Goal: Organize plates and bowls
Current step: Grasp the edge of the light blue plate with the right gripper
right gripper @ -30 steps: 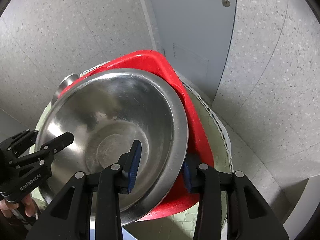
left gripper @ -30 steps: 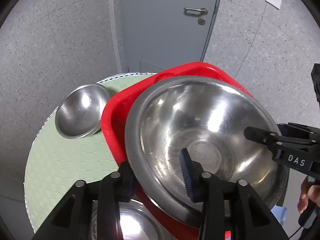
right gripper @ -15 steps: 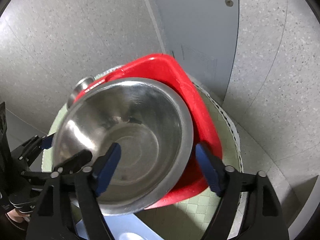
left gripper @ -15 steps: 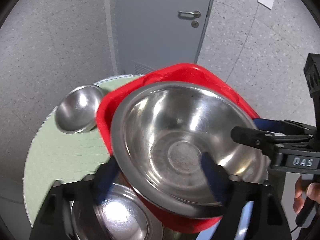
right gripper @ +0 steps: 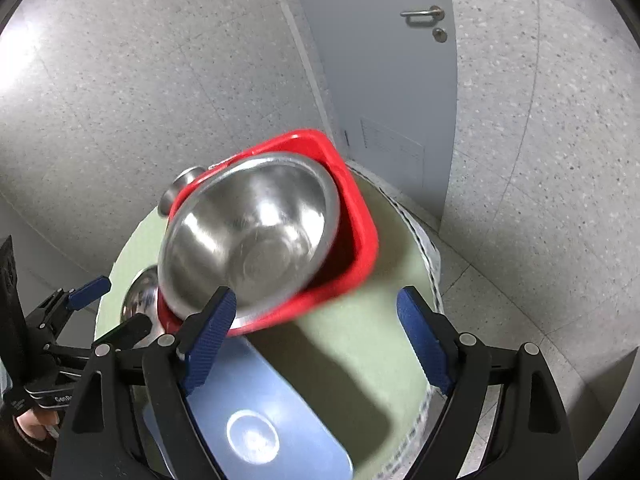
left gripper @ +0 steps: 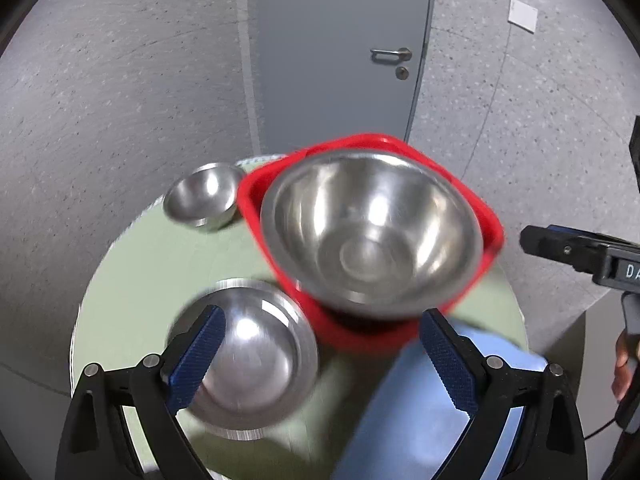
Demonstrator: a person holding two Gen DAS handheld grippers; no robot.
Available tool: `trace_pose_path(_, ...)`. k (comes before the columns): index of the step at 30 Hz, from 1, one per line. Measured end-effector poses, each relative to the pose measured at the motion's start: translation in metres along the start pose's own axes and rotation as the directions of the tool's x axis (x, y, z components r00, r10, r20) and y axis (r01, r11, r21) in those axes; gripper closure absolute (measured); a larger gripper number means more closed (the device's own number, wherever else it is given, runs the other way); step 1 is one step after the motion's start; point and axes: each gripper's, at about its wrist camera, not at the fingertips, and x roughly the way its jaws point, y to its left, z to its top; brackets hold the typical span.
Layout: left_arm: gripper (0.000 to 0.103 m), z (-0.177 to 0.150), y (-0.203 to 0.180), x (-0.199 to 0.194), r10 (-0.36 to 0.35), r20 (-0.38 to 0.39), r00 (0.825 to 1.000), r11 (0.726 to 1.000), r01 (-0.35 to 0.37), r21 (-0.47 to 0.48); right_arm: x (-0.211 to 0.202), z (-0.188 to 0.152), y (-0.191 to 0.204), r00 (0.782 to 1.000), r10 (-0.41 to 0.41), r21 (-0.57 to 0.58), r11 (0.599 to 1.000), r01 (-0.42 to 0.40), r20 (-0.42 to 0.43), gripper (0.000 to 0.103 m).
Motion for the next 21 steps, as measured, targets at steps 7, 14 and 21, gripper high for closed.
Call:
trace_pose_path(7, 0.007, -0.057, -0.015, -0.018, -0.011, -0.066, 0.998, 1.0, 0.01, -0.017, 0.004, -0.051, -0.018, 0.995, 0.042, 0.026, 0.999, -0.04, -0.091, 0.018)
trace_pose_path(14, 0.015, -0.089, -0.04, -0.01, -0.006, -0.159, 0.987, 1.0, 0.009, 0.02, 0.03, -0.087, -0.022, 0.978, 0.085, 0.05, 0.996, -0.077, -0.192, 0.018)
trace_pose_path(21, 0.041, -0.089, -0.052, 0.011, -0.013, -0.247, 0.969, 0.999, 0.022, 0.035, 0.037, -0.103, -0.02, 0.963, 0.14, 0.059, 0.99, -0.13, -0.229, 0.061)
